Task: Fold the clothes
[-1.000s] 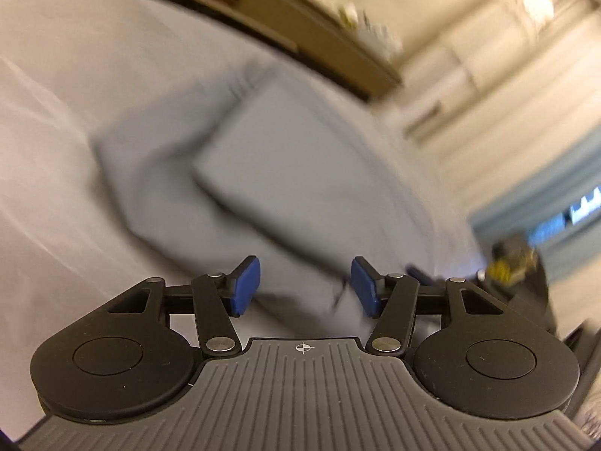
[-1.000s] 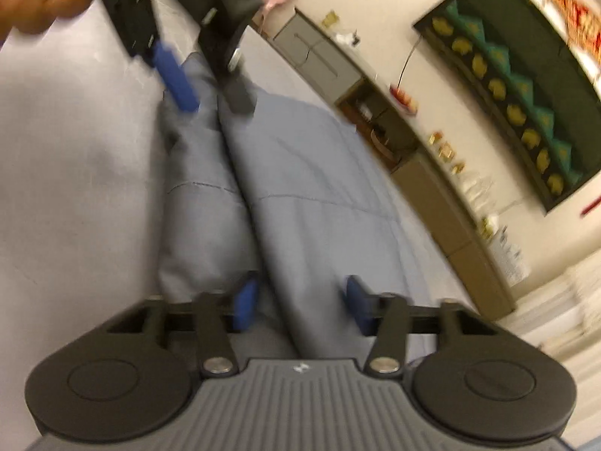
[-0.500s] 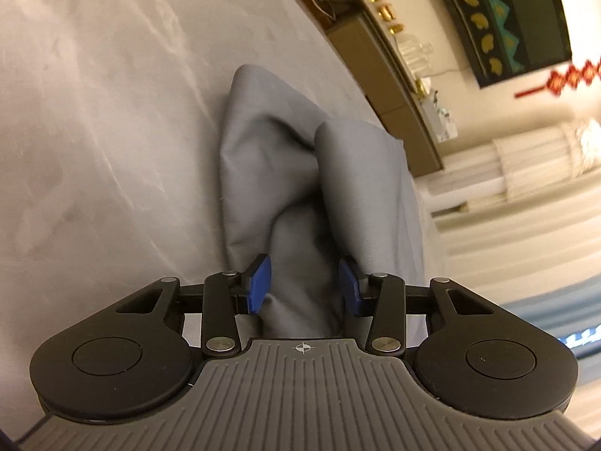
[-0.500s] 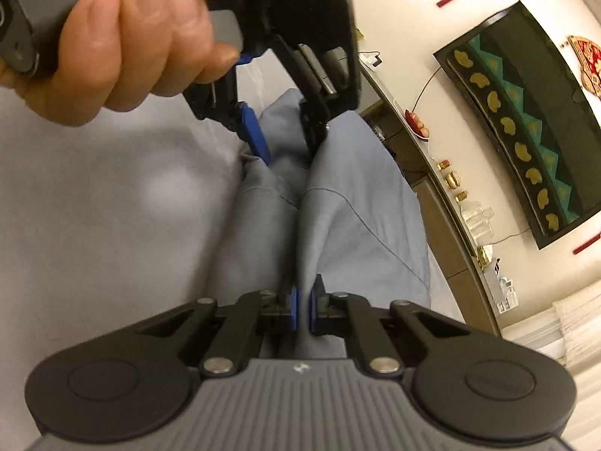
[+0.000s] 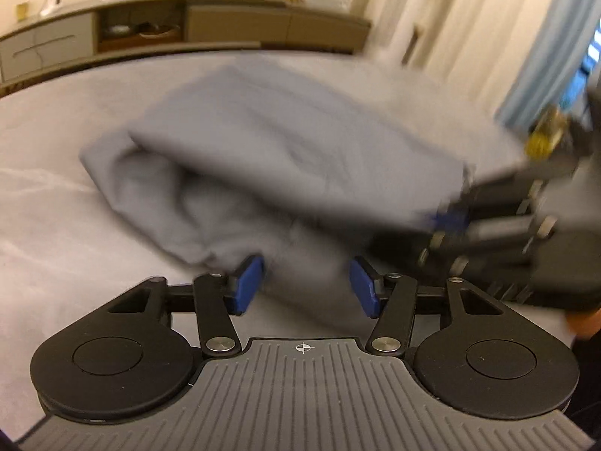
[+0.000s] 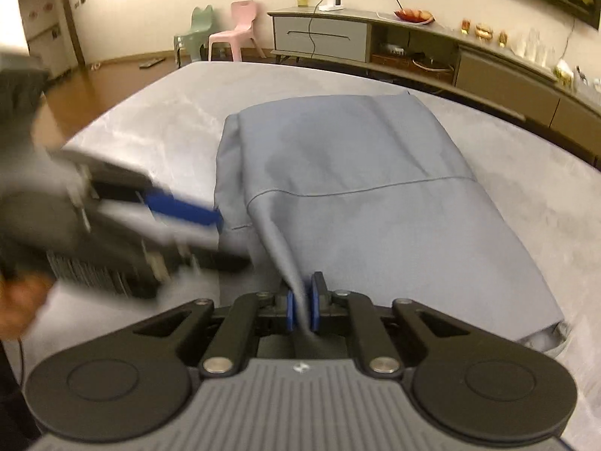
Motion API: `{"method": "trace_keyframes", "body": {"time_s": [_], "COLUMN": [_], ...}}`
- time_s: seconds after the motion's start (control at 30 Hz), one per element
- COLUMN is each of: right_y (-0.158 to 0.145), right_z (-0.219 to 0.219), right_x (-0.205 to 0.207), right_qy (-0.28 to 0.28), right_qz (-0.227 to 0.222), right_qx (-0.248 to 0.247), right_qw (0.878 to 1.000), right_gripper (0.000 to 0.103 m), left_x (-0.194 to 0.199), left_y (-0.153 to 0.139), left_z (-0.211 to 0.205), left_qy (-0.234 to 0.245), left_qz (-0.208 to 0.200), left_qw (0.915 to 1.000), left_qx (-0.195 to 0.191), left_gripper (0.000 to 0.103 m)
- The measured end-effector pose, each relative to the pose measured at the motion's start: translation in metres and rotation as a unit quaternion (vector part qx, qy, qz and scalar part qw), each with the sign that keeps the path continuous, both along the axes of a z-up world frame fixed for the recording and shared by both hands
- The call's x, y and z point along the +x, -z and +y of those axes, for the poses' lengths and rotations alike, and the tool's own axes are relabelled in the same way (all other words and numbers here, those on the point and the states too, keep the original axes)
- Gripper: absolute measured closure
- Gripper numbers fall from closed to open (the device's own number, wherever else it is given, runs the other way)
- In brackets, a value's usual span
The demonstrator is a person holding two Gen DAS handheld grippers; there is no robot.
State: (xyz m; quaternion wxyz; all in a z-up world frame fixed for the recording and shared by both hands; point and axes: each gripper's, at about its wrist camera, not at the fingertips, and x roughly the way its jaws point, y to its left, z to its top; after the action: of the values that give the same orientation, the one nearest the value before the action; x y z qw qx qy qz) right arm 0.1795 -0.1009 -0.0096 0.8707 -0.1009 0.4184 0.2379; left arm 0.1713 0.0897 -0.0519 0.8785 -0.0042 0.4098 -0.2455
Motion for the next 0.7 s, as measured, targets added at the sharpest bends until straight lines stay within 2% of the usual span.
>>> {"method": "trace_keyframes", "body": {"time_s": [0.07,0.13,0.2,0.27,0.33,0.4,0.47,0.53,0.6,0.7], "right_y": [-0.003,-0.013,-0.026,-0.032,-0.019,-0.010,-0.004,-0.003,-0.003,0.007], "right_z": [-0.009,-0.009,0.001,0.021,0.032,0.028,0.025,0.026,0.031,0.056], "right_x": [0.005,0.008,-0.007,-0.021,-0.022,-0.012,-0.005,-0.002,-0.002,-0.022], "right_qy": [0.008,0.019,0.003,-0.030,-0.042,-0.033,-0.028,-0.028,-0.031,-0.057], "right_qz": [0.013,0.005,-0.008,-0.015,-0.009,0.013,0.031,0.036,0.030,-0.021], "right_qx": [0.021,0.033,0.054,0.038,0.009,0.021,0.033,0.035,0.022,-0.058], "right_qw": [1.000,0.999,0.999,0.999,0.999,0.999,0.999,0.998,0.999,0.996], "right_gripper": [0.094,0.094,0.095,0.095,0.096,0.097,0.097,0.097,0.097,0.090], "left_x": [0.000,0.003,0.005,0.004,0.001,-0.002,-0.003,-0.001,0.005,0.013], "left_y": [0.005,0.011,0.015,0.016,0.018,0.015,0.014,0.004,-0.012,-0.036], "left_z": [-0.006,-0.008,-0.006,-0.003,-0.002,0.001,0.012,0.030,0.053,0.093], "left_qy": [0.007,0.000,-0.004,-0.001,0.009,0.022,0.042,0.057,0.048,0.001], "left_qz": [-0.019,-0.014,-0.009,-0.011,-0.016,-0.014,0.015,0.013,-0.009,-0.022], "left_qw": [0.9998,0.9999,0.9999,0.9999,0.9998,0.9996,0.9990,0.9983,0.9988,0.9976], "left_qx": [0.009,0.001,-0.008,-0.010,0.001,0.008,0.000,0.005,0.003,-0.066], "left_gripper": [0.055,0.055,0.054,0.054,0.054,0.055,0.057,0.063,0.064,0.064]}}
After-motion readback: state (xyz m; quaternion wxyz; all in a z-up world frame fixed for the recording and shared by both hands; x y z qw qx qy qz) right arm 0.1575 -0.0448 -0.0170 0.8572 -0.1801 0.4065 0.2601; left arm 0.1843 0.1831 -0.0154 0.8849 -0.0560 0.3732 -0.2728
